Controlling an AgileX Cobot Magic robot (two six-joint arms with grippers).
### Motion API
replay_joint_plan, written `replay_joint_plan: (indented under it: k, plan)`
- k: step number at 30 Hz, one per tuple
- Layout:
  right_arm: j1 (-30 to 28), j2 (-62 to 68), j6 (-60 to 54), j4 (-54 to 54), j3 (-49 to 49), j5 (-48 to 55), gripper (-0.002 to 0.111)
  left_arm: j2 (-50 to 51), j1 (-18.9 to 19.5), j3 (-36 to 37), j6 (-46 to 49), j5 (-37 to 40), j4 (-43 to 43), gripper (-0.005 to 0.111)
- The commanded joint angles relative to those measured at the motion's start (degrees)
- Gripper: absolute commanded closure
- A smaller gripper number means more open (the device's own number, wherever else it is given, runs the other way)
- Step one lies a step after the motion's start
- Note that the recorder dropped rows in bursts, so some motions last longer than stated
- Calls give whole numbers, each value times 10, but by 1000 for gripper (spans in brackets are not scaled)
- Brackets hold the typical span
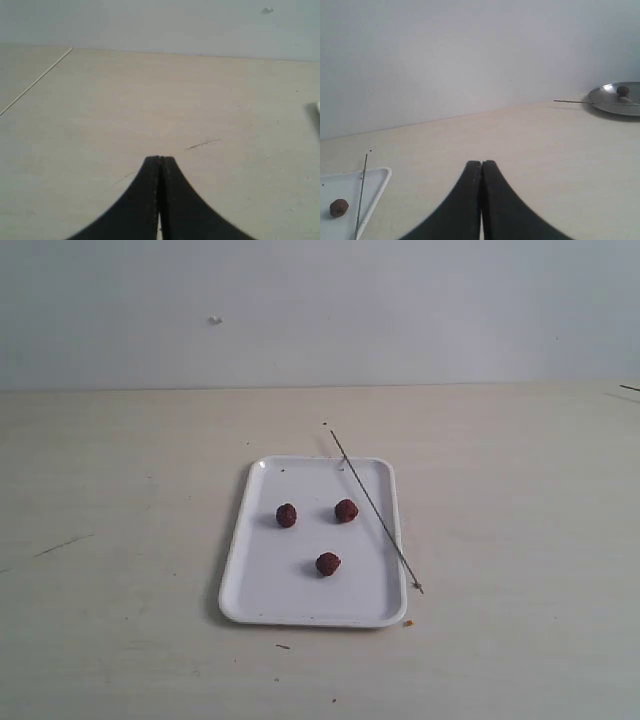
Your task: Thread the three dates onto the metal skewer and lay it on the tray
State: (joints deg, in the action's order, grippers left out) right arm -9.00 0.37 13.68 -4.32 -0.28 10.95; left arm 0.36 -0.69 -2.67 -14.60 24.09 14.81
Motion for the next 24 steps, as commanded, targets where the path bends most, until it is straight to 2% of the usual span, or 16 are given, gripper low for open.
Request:
replay_joint_plan:
  k: [1, 6, 12, 14, 16, 19, 24]
  plan:
    - [-3, -4, -1, -3, 3, -8, 108, -4, 1, 1, -3, -2, -5, 107]
    - [-3, -4, -22, -9, 3, -23, 108, -4, 1, 1, -3, -2, -5, 107]
    - [-3, -4, 9, -1, 3, -199, 108, -4, 1, 1, -3, -2, -5, 107]
    - [-3, -4, 43, -1, 3, -259, 108, -4, 1, 1, -3, -2, -5, 107]
    - [-3, -4, 135, -1, 3, -309, 108, -4, 1, 1, -3, -2, -5, 107]
    - [-3, -4, 239, -1, 3, -339, 108, -4, 1, 1, -3, -2, -5, 107]
    - [-3, -4, 254, 43, 3, -367, 108, -4, 1, 1, -4, -2, -5, 107]
